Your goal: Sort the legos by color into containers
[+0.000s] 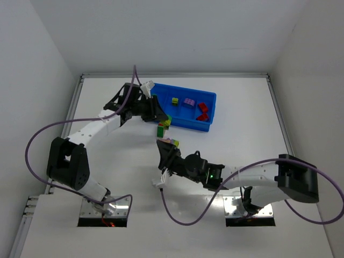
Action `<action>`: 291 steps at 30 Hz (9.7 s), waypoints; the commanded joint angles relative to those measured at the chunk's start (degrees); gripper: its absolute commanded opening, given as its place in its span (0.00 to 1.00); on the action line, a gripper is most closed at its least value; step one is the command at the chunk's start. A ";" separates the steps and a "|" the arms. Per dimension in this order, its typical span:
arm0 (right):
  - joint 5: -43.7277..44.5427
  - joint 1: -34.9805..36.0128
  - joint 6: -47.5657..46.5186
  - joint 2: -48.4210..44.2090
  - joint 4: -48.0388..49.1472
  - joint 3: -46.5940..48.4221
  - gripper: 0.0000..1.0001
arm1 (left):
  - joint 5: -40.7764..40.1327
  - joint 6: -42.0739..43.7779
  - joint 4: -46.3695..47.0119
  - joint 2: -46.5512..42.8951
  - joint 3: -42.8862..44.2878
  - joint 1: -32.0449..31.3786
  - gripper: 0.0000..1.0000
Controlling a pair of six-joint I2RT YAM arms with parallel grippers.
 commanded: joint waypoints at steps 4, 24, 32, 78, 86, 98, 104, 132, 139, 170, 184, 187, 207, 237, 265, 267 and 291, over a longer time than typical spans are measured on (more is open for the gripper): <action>5.32 -0.49 31.17 -7.24 -23.83 13.00 0.00 | -0.04 1.65 0.95 -2.70 0.49 4.11 0.00; -44.66 -47.93 103.11 6.44 -60.04 45.46 0.00 | -2.69 23.10 0.78 -20.11 -8.40 9.65 0.00; -50.84 -56.50 102.69 26.76 -56.80 62.28 0.00 | -0.05 28.02 -0.89 -16.78 -5.42 9.65 0.00; -42.04 -53.07 90.37 35.22 -48.97 52.54 0.69 | 15.72 28.56 0.25 -6.23 -2.07 12.55 0.00; -73.22 -56.50 91.60 23.53 -51.08 49.90 0.69 | 43.18 26.71 4.20 -0.61 -2.86 16.33 0.00; -86.26 -50.17 95.82 22.81 -50.53 47.69 0.70 | 55.41 24.16 6.05 0.81 -2.86 13.00 0.00; -87.31 -47.45 95.56 23.61 -52.05 48.76 0.72 | 54.71 23.02 7.10 -0.78 -4.53 11.32 0.00; -88.98 -42.26 93.54 26.42 -55.57 51.66 0.34 | 53.65 20.82 9.92 -1.30 -6.64 9.65 0.00; -88.98 -42.26 94.07 25.80 -54.34 52.18 0.10 | 52.25 20.30 10.97 -2.00 -7.69 9.65 0.25; -88.45 -43.40 100.04 23.52 -47.30 47.26 0.09 | 47.85 20.82 12.55 -8.51 -11.30 8.60 0.68; -88.45 -41.82 98.99 24.05 -47.83 45.68 0.09 | 49.52 20.82 12.55 -7.37 -9.72 8.60 0.42; -87.93 -41.82 98.99 24.05 -47.83 45.68 0.09 | 49.52 20.82 12.55 -7.37 -9.72 8.60 0.36; -86.34 -49.80 99.51 20.98 -46.61 47.35 0.07 | 45.39 20.30 12.55 -11.06 -15.96 8.60 0.00; -43.28 -44.01 96.88 54.80 -51.70 81.26 0.08 | 20.78 19.15 9.39 -24.16 -15.17 19.59 0.00; -34.76 -52.09 89.51 24.28 -58.19 64.88 0.86 | 12.89 18.53 14.57 -8.19 -6.05 12.14 0.00; -31.95 -54.63 84.69 18.28 -59.77 59.59 0.86 | 10.16 19.23 14.57 -4.84 -3.75 10.28 0.00; -32.72 -64.58 82.11 -13.75 -66.46 27.92 0.86 | -12.26 22.49 6.85 35.52 31.06 -2.12 0.18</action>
